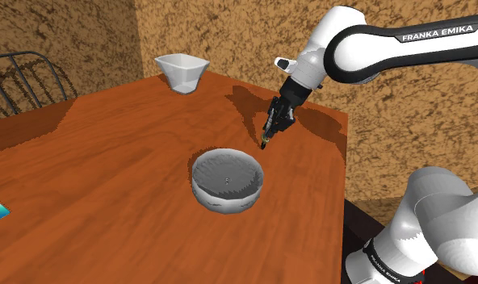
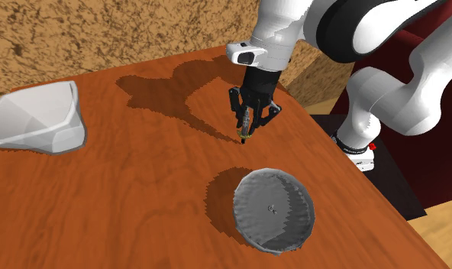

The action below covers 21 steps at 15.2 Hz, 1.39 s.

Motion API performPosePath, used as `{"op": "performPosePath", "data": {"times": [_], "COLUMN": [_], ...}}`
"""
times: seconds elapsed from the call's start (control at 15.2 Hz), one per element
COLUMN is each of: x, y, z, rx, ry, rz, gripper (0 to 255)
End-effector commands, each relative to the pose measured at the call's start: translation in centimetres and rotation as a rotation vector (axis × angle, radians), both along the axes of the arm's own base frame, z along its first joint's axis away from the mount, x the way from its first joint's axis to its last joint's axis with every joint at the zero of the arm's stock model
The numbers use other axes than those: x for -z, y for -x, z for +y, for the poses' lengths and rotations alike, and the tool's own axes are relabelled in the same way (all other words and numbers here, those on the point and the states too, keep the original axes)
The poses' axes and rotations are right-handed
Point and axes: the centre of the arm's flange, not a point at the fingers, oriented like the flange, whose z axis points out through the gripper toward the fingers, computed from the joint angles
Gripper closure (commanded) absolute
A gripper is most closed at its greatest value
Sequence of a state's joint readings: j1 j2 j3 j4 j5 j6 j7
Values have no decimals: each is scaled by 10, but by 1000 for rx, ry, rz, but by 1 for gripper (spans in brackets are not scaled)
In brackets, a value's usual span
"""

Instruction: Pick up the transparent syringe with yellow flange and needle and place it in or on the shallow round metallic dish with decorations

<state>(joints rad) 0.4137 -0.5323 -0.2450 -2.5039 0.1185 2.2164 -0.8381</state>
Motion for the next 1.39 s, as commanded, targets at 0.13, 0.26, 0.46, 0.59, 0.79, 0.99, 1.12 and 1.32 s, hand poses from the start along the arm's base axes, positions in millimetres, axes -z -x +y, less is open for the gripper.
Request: {"op": "performPosePath", "data": {"times": [0.13,0.26,0.46,0.59,0.79,0.99,1.12,1.32], "x": [0,0,0,-11,-26,-42,-53,-69], "y": [0,0,0,0,0,0,0,0], "z": [0,0,0,0,0,0,0,0], "rx": [0,0,0,0,0,0,0,0], "ry": [0,0,0,0,0,0,0,0], "rz": [0,0,0,0,0,0,0,0], "gripper": [255,255,255,255,255,255,255,255]}}
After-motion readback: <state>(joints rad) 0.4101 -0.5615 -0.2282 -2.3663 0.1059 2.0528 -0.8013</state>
